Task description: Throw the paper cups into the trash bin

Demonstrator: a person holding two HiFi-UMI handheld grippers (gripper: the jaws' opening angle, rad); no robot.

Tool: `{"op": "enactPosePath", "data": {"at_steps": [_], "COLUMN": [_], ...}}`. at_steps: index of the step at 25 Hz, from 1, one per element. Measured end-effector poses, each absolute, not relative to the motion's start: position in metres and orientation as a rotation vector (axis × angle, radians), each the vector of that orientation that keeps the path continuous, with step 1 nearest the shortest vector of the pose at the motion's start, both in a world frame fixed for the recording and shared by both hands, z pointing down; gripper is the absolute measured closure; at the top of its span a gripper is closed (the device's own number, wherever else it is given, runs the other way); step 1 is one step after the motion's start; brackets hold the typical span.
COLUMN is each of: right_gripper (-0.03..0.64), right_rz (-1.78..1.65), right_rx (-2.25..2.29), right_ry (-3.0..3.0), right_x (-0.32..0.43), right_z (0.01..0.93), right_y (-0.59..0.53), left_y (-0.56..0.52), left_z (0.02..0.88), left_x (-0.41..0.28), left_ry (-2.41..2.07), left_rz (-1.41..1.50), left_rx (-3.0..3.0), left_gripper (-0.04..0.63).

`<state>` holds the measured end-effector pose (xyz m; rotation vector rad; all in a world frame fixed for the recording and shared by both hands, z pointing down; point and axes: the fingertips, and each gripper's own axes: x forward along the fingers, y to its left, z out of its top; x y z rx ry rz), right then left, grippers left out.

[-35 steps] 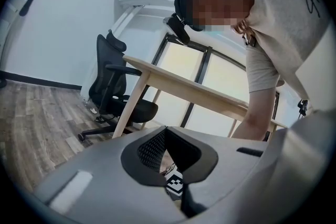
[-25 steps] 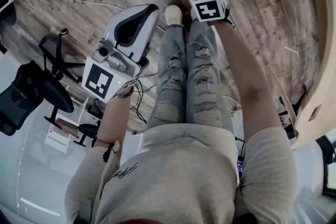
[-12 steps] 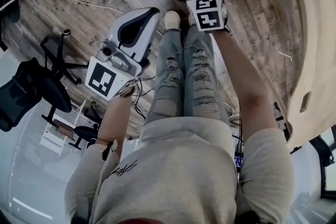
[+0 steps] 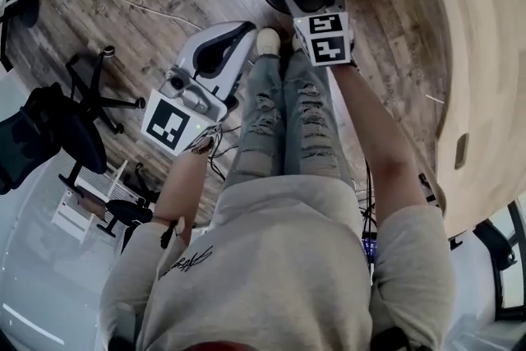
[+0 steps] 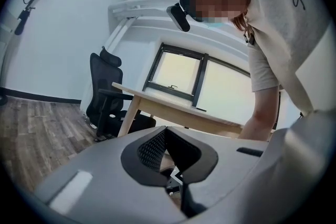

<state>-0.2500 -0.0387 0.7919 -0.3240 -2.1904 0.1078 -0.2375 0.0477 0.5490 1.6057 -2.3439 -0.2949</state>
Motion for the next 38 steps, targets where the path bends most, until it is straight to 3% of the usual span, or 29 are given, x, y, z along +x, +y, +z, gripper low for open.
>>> {"op": "enactPosePath", "data": {"at_steps": [38], "right_gripper": [0.342], "right_rz": [0.155], "right_rx": [-0.386], "right_ry": [-2.467], "right_x": [-0.248], "right_z": [0.566], "right_y": [-0.032], "left_y": [0.061], "left_z": [0.430], "left_x": [-0.214], "left_ry": [-2.431], "left_rz": [-0.238], "left_rx": [1.613], "left_gripper": [0.592]}}
